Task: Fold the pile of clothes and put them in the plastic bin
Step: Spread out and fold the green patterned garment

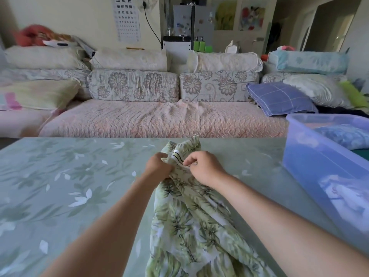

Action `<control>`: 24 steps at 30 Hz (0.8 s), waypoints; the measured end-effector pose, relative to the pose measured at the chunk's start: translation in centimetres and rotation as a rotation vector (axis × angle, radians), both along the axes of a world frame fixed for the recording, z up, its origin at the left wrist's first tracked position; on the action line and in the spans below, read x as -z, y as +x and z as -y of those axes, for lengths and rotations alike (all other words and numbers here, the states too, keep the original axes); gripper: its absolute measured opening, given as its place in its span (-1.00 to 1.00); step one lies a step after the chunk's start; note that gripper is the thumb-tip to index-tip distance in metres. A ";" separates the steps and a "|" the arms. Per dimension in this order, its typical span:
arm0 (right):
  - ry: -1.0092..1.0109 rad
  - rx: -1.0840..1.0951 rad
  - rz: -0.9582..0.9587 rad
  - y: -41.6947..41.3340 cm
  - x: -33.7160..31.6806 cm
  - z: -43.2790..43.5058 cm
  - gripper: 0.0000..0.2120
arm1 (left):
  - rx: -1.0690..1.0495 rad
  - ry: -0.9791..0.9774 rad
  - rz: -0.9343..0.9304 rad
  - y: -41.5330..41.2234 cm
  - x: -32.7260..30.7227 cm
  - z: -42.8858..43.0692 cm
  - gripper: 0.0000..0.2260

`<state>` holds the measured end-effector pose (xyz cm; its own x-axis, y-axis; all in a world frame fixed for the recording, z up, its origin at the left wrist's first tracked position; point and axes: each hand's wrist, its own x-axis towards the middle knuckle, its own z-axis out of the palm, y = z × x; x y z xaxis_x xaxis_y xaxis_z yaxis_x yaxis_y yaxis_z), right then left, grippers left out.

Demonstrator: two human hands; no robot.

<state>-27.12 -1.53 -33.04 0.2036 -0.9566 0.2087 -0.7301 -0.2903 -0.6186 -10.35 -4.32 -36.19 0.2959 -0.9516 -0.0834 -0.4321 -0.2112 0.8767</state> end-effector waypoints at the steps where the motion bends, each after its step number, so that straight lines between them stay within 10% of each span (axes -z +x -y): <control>1: -0.078 -0.012 -0.115 -0.5 0.4 0.2 -0.79 | -0.014 -0.016 0.036 0.1 0.1 0.1 -0.56; 7: 0.090 -0.210 -0.477 -1.2 3.3 0.7 -0.17 | 0.025 -0.148 0.696 -0.3 0.0 -0.1 -0.51; 11: 0.088 -0.267 -0.543 -0.4 4.9 0.8 -0.11 | 0.350 -0.532 0.646 -2.0 -0.4 1.5 -0.55; 16: 0.192 -0.223 -0.540 0.5 5.7 0.3 0.03 | 0.427 -0.123 0.875 -1.2 2.7 2.5 -0.57; 24: -0.006 -0.113 -0.498 1.4 3.9 1.6 -0.50 | 0.339 0.120 0.862 0.4 3.7 2.2 -0.36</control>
